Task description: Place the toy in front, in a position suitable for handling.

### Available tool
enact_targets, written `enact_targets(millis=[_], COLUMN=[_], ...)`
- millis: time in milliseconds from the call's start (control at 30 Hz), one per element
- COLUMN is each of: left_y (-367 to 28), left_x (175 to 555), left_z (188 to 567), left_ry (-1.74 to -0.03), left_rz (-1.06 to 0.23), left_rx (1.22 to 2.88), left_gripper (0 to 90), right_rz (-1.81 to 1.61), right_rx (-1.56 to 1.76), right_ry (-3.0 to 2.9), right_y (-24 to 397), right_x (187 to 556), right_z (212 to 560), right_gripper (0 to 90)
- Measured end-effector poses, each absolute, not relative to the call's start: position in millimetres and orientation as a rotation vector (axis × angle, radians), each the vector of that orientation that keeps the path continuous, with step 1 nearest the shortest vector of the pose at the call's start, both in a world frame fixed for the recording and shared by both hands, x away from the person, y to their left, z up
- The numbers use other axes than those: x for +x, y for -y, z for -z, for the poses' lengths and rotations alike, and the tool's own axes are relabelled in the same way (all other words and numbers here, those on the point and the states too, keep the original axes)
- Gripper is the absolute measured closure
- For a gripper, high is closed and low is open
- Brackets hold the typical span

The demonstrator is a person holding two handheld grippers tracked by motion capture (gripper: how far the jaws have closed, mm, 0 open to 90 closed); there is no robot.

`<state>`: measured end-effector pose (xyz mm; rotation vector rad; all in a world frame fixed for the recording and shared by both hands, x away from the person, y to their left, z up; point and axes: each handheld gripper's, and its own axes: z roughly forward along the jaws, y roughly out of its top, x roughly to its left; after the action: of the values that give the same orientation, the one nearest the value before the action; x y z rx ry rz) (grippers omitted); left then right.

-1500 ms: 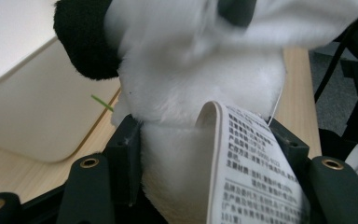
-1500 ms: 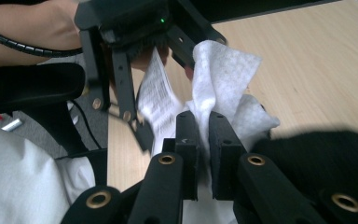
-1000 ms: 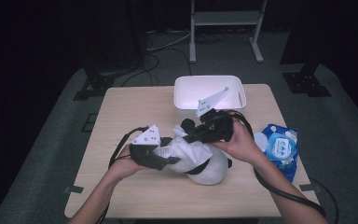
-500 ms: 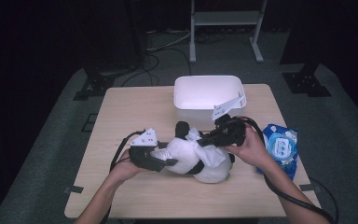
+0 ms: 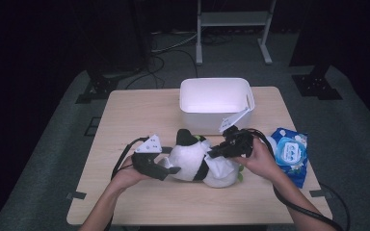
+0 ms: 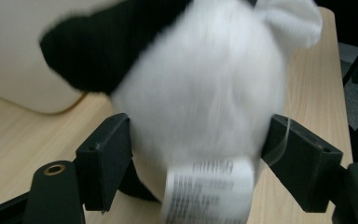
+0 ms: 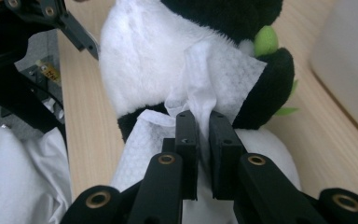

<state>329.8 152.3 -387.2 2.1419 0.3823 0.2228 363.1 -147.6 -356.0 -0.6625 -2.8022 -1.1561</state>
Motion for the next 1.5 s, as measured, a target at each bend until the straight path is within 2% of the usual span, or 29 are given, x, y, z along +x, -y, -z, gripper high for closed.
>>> enact_targets(millis=[333, 733, 1200, 1300, 1500], left_y=[-137.1, -131.9, -121.3, -119.4, -120.1], left_x=[326.2, 330.2, 327.3, 325.9, 326.1], left_z=[368.5, 382.7, 368.1, 372.5, 376.7], left_ry=[-0.332, -0.382, -0.358, -0.362, -0.395], left_rz=[-0.297, -0.256, -0.331, -0.371, -0.370], left_rx=[2.132, 2.130, 2.107, 2.131, 2.120], left_gripper=[19.8, 23.1, 21.9, 23.8, 26.6], right_rz=[1.106, 1.119, 1.065, 1.069, 1.081], right_rx=[-0.579, -0.631, -0.555, -0.547, -0.574], right_ry=[2.858, 2.863, 2.862, 2.870, 2.874], right_y=[131.3, 153.3, 132.1, 132.2, 138.7], right_x=[353.7, 348.2, 349.7, 350.9, 350.1], right_z=[355.7, 348.9, 357.7, 356.6, 350.3], right_gripper=[83.1, 83.1, 83.2, 83.1, 83.2])
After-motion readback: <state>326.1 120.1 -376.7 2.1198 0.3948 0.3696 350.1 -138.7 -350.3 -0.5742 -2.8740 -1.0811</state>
